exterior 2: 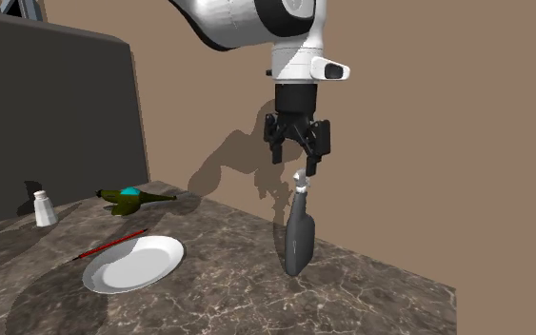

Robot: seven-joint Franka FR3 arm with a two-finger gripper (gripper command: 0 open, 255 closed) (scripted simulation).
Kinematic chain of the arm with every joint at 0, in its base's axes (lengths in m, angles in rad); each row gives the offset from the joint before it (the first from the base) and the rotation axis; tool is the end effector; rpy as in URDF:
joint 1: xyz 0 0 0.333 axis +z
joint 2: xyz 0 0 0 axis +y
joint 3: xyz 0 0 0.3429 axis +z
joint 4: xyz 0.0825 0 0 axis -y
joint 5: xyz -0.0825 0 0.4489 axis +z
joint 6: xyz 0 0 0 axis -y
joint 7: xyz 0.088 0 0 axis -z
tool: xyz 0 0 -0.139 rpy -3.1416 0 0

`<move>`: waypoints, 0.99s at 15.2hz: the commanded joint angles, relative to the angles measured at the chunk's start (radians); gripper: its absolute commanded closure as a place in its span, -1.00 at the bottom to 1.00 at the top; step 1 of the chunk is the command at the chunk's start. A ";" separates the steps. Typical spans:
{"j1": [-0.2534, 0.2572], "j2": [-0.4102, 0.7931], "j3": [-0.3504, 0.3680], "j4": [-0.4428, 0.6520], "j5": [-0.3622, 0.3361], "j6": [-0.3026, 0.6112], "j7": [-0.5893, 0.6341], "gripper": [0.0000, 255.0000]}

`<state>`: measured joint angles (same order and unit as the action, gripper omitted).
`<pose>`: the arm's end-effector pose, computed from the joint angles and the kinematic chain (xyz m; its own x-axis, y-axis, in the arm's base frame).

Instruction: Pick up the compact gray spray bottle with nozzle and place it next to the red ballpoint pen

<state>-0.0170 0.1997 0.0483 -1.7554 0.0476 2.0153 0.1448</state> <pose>0.6918 0.0243 0.4277 0.9895 -0.1349 0.0514 -0.1317 -0.9894 -0.0617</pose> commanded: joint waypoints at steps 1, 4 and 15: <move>-0.001 0.032 -0.001 0.017 -0.001 0.015 -0.003 -1.00; 0.000 0.045 -0.001 -0.006 -0.001 0.051 -0.003 -1.00; 0.001 0.059 0.000 -0.023 -0.002 0.081 -0.003 -1.00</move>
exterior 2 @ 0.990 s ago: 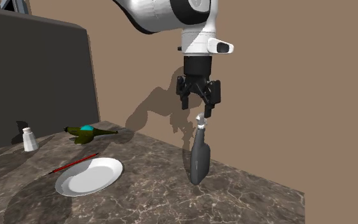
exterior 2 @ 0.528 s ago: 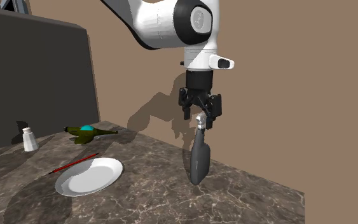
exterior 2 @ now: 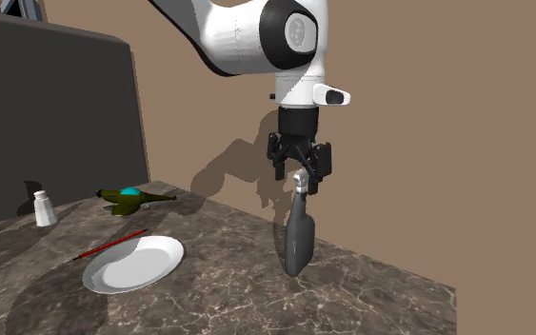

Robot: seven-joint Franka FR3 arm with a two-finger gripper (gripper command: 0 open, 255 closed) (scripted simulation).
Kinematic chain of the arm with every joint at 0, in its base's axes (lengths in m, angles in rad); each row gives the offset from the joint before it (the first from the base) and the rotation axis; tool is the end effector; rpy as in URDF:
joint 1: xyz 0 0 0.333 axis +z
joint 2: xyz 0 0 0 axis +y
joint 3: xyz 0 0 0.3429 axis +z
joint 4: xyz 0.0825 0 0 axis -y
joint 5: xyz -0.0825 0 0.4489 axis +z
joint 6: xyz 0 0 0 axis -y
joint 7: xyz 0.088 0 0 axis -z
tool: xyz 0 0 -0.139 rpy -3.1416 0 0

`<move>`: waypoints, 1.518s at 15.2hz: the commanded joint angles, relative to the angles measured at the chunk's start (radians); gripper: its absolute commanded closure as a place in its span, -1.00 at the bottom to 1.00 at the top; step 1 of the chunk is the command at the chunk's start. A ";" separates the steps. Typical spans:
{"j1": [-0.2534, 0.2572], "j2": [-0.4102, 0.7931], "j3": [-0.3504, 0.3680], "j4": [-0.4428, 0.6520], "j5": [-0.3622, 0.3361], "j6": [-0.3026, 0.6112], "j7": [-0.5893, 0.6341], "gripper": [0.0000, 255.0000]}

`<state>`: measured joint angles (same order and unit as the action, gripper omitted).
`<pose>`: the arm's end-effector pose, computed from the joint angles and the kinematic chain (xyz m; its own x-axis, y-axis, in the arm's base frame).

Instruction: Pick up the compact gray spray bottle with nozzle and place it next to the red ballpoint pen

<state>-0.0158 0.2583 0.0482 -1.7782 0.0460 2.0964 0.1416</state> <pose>0.7013 0.0245 0.3824 0.9896 -0.1340 0.0513 -0.1309 -0.9895 -0.0612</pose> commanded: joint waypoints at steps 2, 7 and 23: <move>0.000 0.000 0.000 0.000 0.000 0.000 0.000 1.00; 0.000 0.000 0.000 0.000 0.000 0.000 0.000 1.00; -0.001 -0.038 0.000 0.124 -0.001 -0.162 0.007 1.00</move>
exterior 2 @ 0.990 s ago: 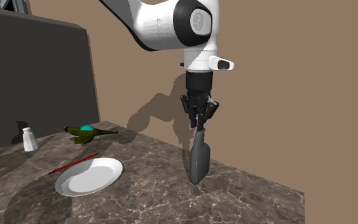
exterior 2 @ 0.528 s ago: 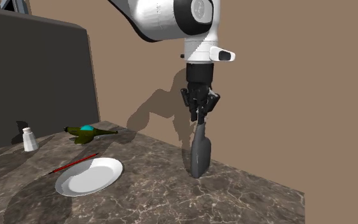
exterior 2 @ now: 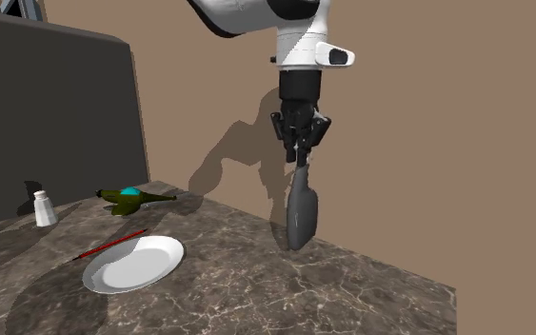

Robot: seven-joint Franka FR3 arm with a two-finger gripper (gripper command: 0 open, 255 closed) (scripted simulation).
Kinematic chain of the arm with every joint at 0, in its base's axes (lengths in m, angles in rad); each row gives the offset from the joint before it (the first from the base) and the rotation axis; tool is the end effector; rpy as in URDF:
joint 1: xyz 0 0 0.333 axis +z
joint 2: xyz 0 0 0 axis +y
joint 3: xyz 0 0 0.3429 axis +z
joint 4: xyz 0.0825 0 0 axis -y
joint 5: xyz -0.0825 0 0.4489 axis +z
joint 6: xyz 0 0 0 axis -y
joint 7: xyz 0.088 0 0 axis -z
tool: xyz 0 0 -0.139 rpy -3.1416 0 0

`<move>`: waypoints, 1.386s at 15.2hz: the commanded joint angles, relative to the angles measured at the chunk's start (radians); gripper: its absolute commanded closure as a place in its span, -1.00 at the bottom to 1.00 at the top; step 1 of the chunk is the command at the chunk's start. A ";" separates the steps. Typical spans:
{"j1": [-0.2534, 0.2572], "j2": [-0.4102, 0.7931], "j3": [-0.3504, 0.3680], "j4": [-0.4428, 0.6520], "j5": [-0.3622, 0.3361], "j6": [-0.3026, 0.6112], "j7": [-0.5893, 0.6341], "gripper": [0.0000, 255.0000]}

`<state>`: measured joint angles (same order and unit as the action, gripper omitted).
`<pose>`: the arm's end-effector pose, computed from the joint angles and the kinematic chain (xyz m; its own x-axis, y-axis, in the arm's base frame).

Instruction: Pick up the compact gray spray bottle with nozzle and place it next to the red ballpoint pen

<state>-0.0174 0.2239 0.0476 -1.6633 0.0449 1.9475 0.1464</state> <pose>0.7047 0.0235 0.4546 0.9896 -0.1340 0.0516 -0.1307 -0.9895 -0.0614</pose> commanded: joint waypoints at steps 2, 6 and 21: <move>0.001 -0.007 0.000 0.032 -0.001 -0.039 0.003 1.00; 0.031 -0.071 0.021 -0.018 -0.004 -0.051 0.056 1.00; 0.179 -0.282 0.159 -0.092 -0.003 -0.174 0.348 1.00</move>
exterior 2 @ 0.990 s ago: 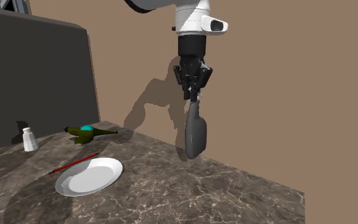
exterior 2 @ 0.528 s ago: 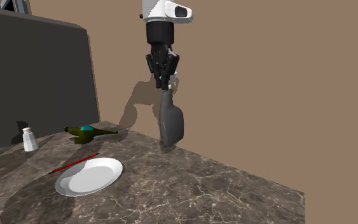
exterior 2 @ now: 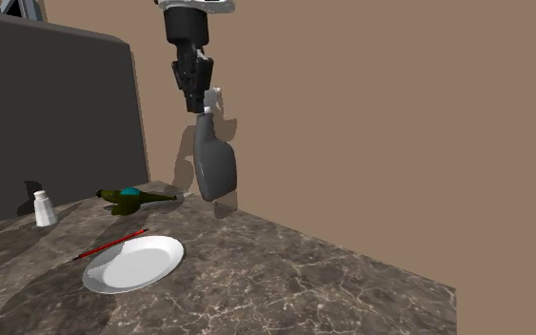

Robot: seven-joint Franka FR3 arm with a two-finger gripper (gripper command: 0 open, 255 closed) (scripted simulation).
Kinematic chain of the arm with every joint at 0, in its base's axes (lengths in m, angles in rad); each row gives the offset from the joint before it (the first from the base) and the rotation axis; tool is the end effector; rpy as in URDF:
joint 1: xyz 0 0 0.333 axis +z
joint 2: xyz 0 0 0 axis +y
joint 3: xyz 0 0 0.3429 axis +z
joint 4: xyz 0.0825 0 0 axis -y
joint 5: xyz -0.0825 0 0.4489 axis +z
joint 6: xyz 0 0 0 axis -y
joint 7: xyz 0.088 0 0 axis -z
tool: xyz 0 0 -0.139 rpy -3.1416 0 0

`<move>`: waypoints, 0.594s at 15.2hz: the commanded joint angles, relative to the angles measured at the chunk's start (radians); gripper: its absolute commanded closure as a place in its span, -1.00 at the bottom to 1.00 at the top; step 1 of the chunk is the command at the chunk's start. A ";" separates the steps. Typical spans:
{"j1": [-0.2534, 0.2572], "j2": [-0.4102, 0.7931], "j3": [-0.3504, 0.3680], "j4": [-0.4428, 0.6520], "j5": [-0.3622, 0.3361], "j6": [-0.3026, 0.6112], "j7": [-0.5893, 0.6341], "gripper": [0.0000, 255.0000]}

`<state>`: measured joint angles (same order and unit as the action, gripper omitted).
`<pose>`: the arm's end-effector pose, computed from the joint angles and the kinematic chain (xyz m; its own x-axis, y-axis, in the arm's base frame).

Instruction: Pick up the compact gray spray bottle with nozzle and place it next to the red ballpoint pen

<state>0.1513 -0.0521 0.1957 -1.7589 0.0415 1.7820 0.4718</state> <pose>0.5796 0.2172 0.5680 0.9898 -0.1329 0.0519 -0.1297 -0.9897 -0.0612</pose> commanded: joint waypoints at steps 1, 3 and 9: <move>0.020 -0.012 0.022 0.008 0.001 -0.019 0.043 1.00; 0.039 -0.023 0.044 0.022 0.001 -0.042 0.086 1.00; 0.098 -0.028 0.116 0.094 -0.003 -0.114 0.220 1.00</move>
<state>0.2413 -0.0873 0.3006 -1.6733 0.0415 1.6688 0.6705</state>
